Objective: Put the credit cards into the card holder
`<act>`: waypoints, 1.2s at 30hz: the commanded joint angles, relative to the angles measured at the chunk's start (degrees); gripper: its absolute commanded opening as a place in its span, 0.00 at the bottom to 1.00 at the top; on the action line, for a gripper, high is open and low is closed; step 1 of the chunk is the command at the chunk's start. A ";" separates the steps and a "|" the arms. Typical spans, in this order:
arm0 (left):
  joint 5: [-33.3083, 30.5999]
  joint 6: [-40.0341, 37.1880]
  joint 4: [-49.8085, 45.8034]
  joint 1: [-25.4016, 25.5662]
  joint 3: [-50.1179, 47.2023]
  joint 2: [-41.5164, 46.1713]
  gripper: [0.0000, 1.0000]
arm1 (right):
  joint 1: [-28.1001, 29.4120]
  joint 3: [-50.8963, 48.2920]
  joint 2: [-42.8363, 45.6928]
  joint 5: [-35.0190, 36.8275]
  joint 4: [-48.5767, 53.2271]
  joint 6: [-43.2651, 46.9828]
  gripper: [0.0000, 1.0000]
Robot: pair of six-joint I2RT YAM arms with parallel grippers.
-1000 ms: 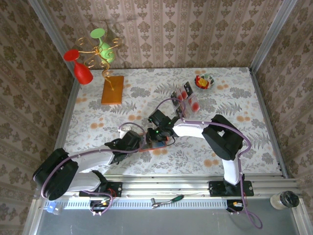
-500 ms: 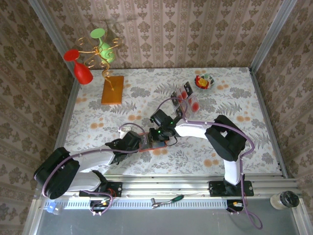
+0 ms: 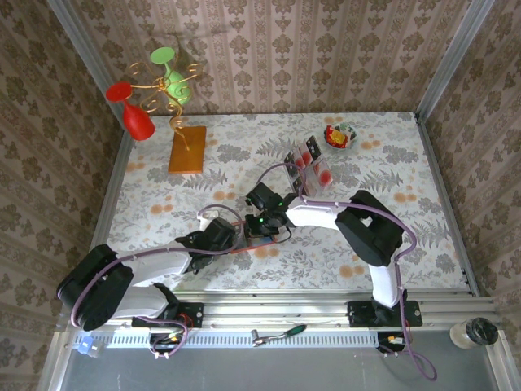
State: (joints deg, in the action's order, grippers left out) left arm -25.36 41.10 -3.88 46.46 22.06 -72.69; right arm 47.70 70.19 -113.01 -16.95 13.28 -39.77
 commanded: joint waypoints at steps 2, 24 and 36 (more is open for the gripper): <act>0.93 -0.76 0.58 -0.29 -0.04 -1.23 0.70 | 0.60 1.17 -1.68 -0.78 2.83 1.01 0.13; 0.67 -1.09 -1.38 -0.27 0.34 2.51 0.70 | -3.72 -2.49 3.96 2.10 3.68 3.25 0.15; 0.49 -1.55 -2.01 -0.32 1.22 2.66 0.70 | -5.28 -9.13 7.09 4.64 3.01 3.03 0.15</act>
State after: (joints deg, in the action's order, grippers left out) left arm -25.08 40.69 -4.60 46.44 22.13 -70.74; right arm 42.87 63.09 -107.46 -14.74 14.15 -37.41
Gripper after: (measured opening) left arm 0.703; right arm 0.149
